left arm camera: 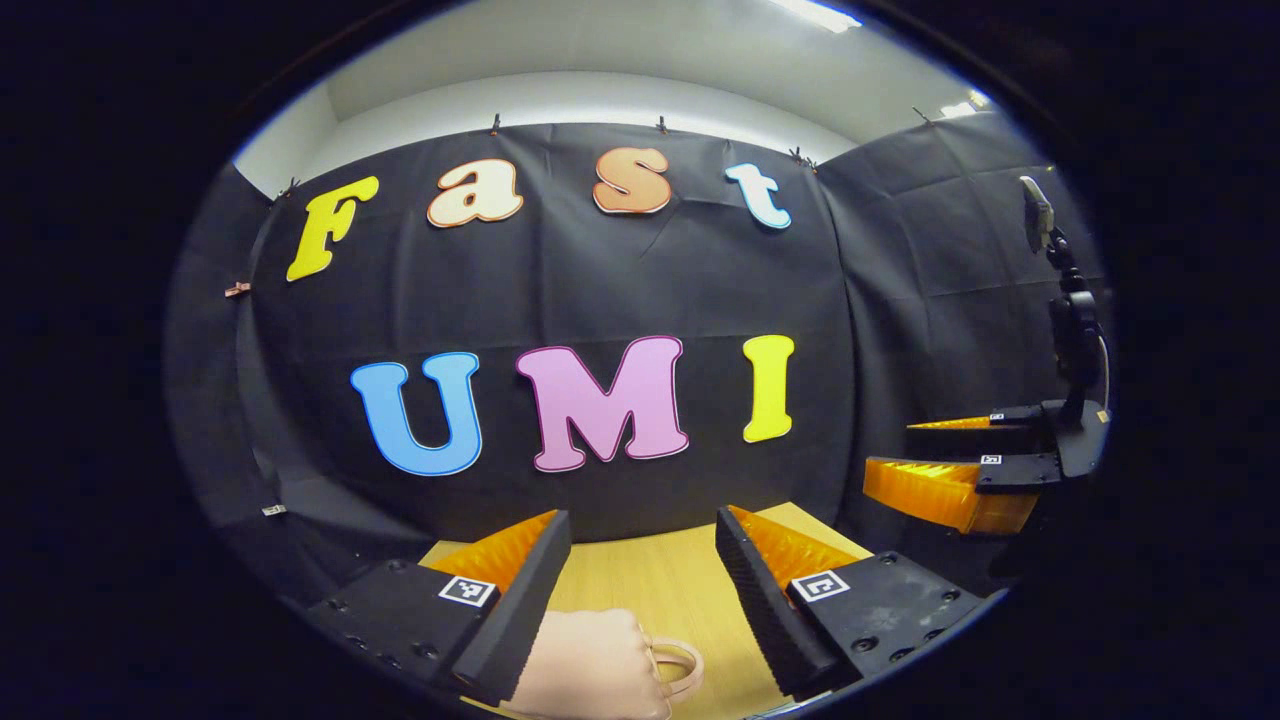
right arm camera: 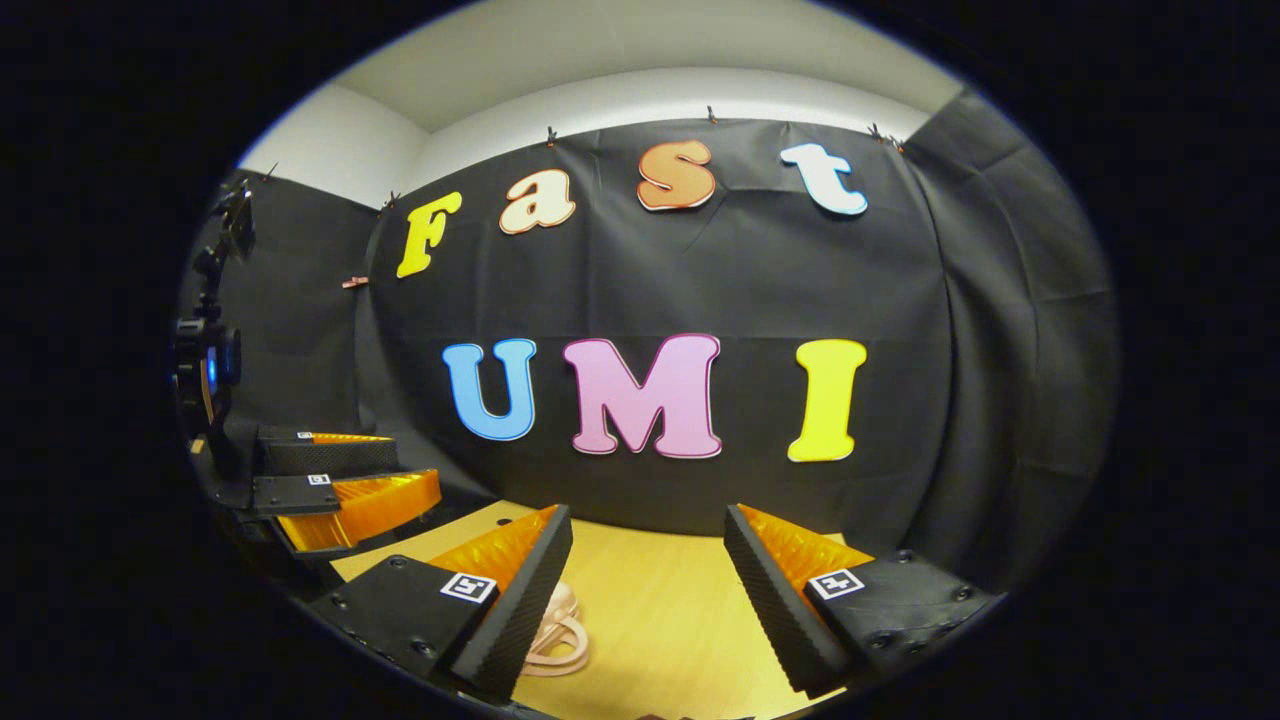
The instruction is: First open the suitcase, pack the skin care products into it, and then close the suitcase.
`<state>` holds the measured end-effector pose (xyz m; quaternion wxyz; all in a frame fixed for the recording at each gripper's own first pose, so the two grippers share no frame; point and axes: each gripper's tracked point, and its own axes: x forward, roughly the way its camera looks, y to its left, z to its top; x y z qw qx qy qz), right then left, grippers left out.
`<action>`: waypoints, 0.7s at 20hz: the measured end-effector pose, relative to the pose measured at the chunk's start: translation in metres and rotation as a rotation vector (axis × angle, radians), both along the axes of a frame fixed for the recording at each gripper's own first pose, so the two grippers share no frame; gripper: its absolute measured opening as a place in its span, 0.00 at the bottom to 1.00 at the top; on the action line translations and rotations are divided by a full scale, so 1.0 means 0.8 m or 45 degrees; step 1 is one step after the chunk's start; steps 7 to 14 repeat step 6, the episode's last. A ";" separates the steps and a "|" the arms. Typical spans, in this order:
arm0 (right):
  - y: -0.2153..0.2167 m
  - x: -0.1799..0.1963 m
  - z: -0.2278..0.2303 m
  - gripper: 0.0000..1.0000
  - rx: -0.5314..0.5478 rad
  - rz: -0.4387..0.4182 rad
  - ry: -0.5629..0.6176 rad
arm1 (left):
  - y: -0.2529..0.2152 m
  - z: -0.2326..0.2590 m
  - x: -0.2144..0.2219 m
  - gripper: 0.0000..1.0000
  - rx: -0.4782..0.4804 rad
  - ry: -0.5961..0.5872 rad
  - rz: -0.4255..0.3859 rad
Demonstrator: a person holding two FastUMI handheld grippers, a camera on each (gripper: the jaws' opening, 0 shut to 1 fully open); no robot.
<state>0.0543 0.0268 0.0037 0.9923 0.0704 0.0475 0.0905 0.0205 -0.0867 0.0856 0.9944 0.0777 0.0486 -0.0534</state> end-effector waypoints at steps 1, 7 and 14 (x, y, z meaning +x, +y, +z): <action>-0.001 0.002 -0.003 0.97 -0.024 -0.024 0.004 | 0.016 0.002 0.011 0.92 -0.021 0.004 0.013; 0.019 0.002 -0.006 0.96 -0.007 -0.013 0.022 | 0.038 0.006 0.016 0.92 0.006 -0.016 0.079; 0.019 0.002 -0.006 0.96 -0.007 -0.013 0.022 | 0.038 0.006 0.016 0.92 0.006 -0.016 0.079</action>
